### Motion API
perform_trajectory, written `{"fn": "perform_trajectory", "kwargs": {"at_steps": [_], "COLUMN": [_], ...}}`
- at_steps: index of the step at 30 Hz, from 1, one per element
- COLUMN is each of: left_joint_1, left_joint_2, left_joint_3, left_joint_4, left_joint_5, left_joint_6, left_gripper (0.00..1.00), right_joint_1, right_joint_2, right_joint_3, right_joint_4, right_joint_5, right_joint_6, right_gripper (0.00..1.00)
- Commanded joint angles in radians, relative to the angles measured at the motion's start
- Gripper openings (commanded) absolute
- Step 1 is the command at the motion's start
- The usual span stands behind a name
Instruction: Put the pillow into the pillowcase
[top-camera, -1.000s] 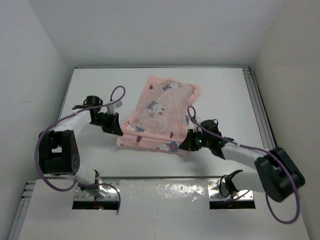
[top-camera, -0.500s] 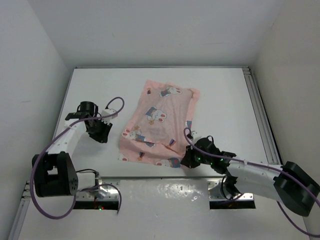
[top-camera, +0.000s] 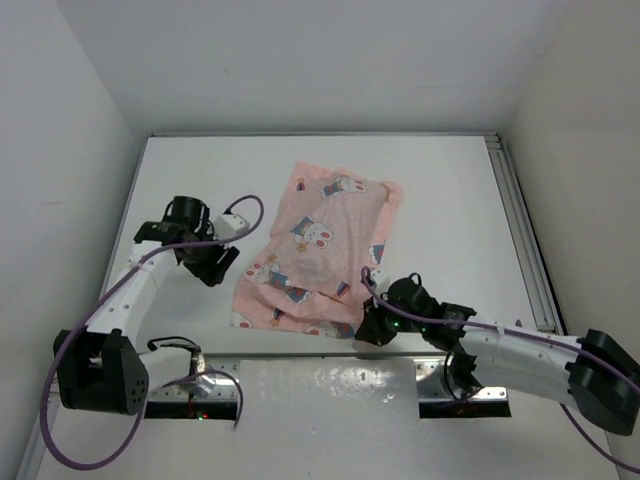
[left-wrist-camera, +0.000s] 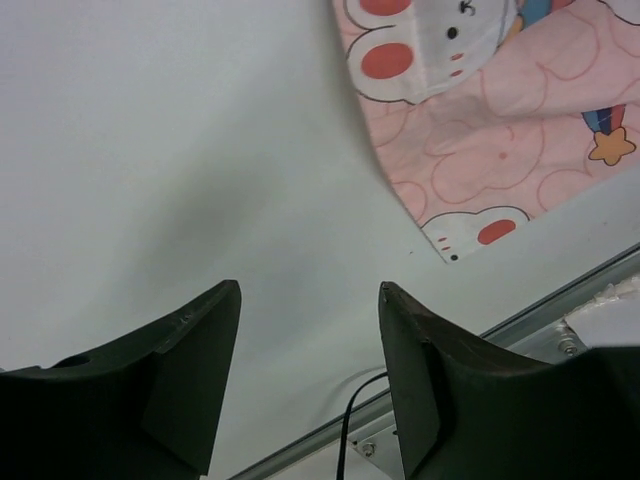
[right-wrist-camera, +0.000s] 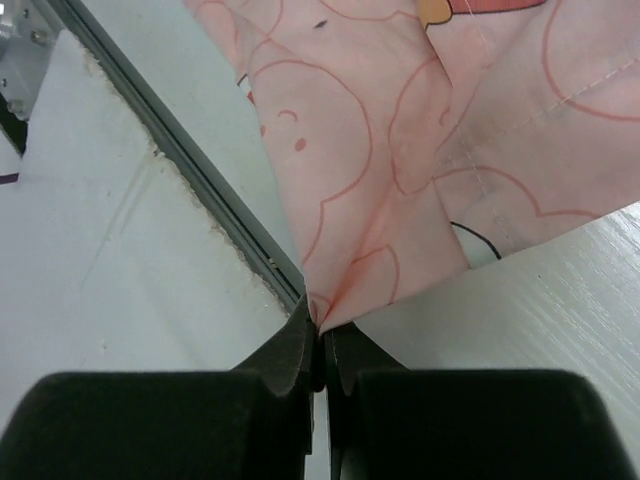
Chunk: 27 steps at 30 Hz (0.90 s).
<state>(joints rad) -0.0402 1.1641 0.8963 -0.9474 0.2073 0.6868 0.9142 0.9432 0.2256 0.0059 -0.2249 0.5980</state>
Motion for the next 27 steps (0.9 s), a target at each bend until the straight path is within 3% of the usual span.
{"fn": "perform_trajectory", "kwargs": {"at_steps": [1, 6, 9, 16, 19, 20, 27], "left_joint_1": [-0.075, -0.202, -0.302, -0.538, -0.596, -0.622, -0.742], "left_joint_2": [-0.018, -0.035, -0.089, -0.238, -0.204, -0.195, -0.011], "left_joint_3": [0.0, -0.016, -0.026, -0.344, -0.405, -0.413, -0.514], "left_joint_4": [0.022, 0.026, 0.019, 0.212, 0.301, 0.332, 0.513], "left_joint_5": [-0.034, -0.039, -0.023, -0.199, -0.243, -0.235, -0.264], "left_joint_6": [-0.044, -0.058, -0.026, 0.074, 0.042, 0.037, 0.04], "left_gripper": [0.56, 0.57, 0.64, 0.75, 0.79, 0.86, 0.91], "right_joint_1": [0.008, 0.002, -0.011, -0.064, -0.09, -0.097, -0.098], "right_joint_2": [-0.037, -0.078, -0.038, 0.083, 0.124, 0.141, 0.166], "right_joint_3": [0.032, 0.124, 0.226, 0.32, 0.317, 0.314, 0.299], "right_joint_4": [0.008, 0.06, 0.048, 0.12, 0.144, 0.167, 0.235], "right_joint_5": [-0.044, -0.03, 0.053, 0.078, 0.056, 0.042, 0.065], "right_joint_6": [0.002, 0.007, -0.004, 0.019, 0.063, 0.072, 0.121], "right_gripper": [0.02, 0.0, 0.0, 0.0, 0.0, 0.0, 0.0]}}
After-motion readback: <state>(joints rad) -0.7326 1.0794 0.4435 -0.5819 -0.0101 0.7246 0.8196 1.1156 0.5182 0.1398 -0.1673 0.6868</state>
